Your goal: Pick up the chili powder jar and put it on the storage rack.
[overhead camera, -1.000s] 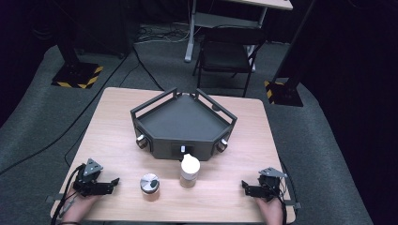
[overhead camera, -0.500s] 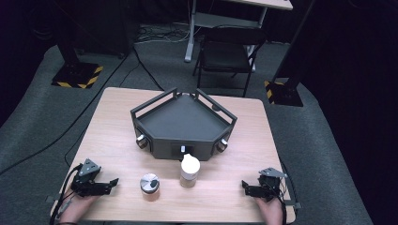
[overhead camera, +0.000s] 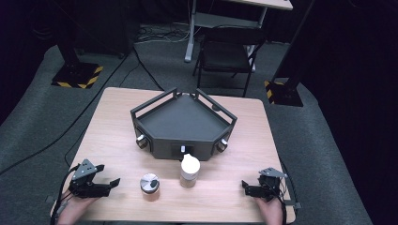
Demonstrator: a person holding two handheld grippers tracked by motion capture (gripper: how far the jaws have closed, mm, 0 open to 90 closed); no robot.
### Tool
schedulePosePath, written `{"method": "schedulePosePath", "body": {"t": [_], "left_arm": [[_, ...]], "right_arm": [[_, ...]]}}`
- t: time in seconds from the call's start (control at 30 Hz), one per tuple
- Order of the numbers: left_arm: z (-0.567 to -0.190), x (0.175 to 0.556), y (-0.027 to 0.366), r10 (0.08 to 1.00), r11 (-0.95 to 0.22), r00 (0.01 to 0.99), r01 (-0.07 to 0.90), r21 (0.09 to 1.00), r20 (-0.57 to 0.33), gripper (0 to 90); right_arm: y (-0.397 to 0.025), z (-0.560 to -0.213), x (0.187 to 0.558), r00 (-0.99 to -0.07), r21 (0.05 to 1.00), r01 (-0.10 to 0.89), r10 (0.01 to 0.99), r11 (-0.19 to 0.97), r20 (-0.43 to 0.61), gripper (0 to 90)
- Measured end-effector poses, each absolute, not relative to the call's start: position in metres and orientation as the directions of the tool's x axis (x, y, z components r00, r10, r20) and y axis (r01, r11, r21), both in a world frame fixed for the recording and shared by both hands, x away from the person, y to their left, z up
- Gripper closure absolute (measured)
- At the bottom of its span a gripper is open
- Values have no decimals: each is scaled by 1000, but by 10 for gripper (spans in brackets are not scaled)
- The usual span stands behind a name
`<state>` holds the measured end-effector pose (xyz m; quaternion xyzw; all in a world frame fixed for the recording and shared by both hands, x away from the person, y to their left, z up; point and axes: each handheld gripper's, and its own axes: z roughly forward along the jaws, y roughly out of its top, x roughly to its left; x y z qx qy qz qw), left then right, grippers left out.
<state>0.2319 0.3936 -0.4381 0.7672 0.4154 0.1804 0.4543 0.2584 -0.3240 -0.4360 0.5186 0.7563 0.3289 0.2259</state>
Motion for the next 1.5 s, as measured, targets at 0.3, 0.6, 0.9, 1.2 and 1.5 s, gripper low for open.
{"method": "schedulePosePath", "body": {"t": [0.3, 0.6, 0.9, 1.2, 1.5], "left_arm": [[-433, 231, 393, 758, -257, 644, 445, 858, -107, 132], [-430, 234, 389, 685, -302, 724, 391, 869, -88, 135], [-428, 237, 381, 640, -328, 764, 374, 867, -88, 135], [-425, 243, 369, 589, -365, 803, 364, 857, -90, 135], [-426, 250, 358, 530, -393, 842, 351, 850, -103, 133]], "right_arm": [[-324, -436, 258, -360, 732, 636, 933, 246, -1, 13], [-324, -436, 258, -360, 732, 636, 933, 246, 0, 13], [-324, -436, 258, -360, 732, 636, 933, 246, -1, 13], [-324, -436, 258, -360, 732, 636, 933, 246, -1, 13], [-324, -436, 258, -360, 732, 636, 933, 246, -1, 13]]}}
